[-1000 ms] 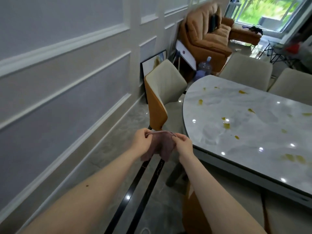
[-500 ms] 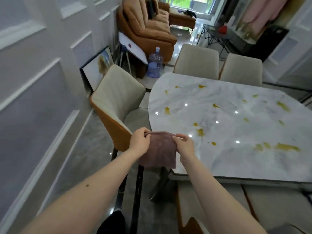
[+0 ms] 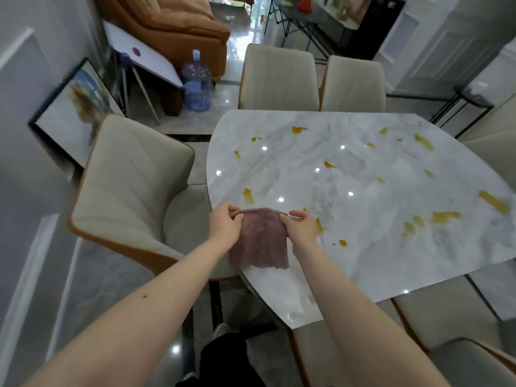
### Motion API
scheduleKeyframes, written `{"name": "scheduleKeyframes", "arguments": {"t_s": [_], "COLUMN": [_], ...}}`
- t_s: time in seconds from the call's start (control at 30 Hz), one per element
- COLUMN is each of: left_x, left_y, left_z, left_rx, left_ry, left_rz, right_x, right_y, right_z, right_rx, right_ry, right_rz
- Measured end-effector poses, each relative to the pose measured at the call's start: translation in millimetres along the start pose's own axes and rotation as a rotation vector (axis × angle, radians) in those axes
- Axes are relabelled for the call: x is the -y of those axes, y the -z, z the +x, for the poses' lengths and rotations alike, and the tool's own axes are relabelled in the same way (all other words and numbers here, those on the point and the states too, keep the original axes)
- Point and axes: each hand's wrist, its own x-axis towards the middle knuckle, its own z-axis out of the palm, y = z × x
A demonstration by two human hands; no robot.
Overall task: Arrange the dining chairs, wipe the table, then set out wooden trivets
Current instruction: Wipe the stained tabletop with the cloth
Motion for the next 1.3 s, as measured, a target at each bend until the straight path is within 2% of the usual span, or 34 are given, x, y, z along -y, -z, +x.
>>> {"name": "scheduleKeyframes", "arguments": {"t_s": [0.07, 0.13, 0.23, 0.3, 0.37, 0.47, 0.63, 0.8, 1.0, 1.17, 1.3], "left_x": [1.3, 5.8, 19.0, 29.4, 38.3, 53.2, 73.1, 77.9, 81.6, 86.8, 88.2], "left_y": [-8.9, -13.8, -18.7, -22.5, -27.0, -35.7, -38.0, -35.3, -48.0, -50.4, -50.2], "left_z": [22.3, 39.0, 62.0, 73.9, 80.4, 95.9, 134.4, 182.8, 208.3, 211.4, 212.2], "left_rx": [0.027, 0.073, 0.104, 0.093, 0.088, 0.086, 0.093, 0.054, 0.031, -0.002, 0.0], "left_ry": [0.011, -0.001, -0.074, -0.128, -0.197, -0.265, -0.257, -0.244, -0.209, -0.243, -0.251], "left_rz": [0.0, 0.053, 0.204, 0.296, 0.381, 0.554, 0.739, 0.716, 0.652, 0.639, 0.605], "right_x": [4.5, 4.0, -9.5, -24.2, -39.7, -63.2, -69.7, -54.0, -34.1, -13.9, -20.7], "right_y": [-5.0, -8.3, -27.6, -49.3, -67.8, -94.5, -131.7, -153.1, -178.6, -201.5, -186.6], "right_z": [17.6, 25.5, 30.9, 32.4, 30.5, 25.3, 36.9, 79.2, 120.7, 147.3, 135.6], "right_rx": [-0.033, -0.036, 0.062, 0.11, 0.073, 0.01, -0.097, -0.109, -0.13, -0.073, 0.041], "right_ry": [0.04, 0.158, 0.352, 0.39, 0.418, 0.327, 0.236, 0.215, 0.281, 0.311, 0.444], "right_rz": [-0.06, -0.191, -0.434, -0.575, -0.722, -0.881, -0.997, -1.038, -1.064, -1.099, -1.145]}}
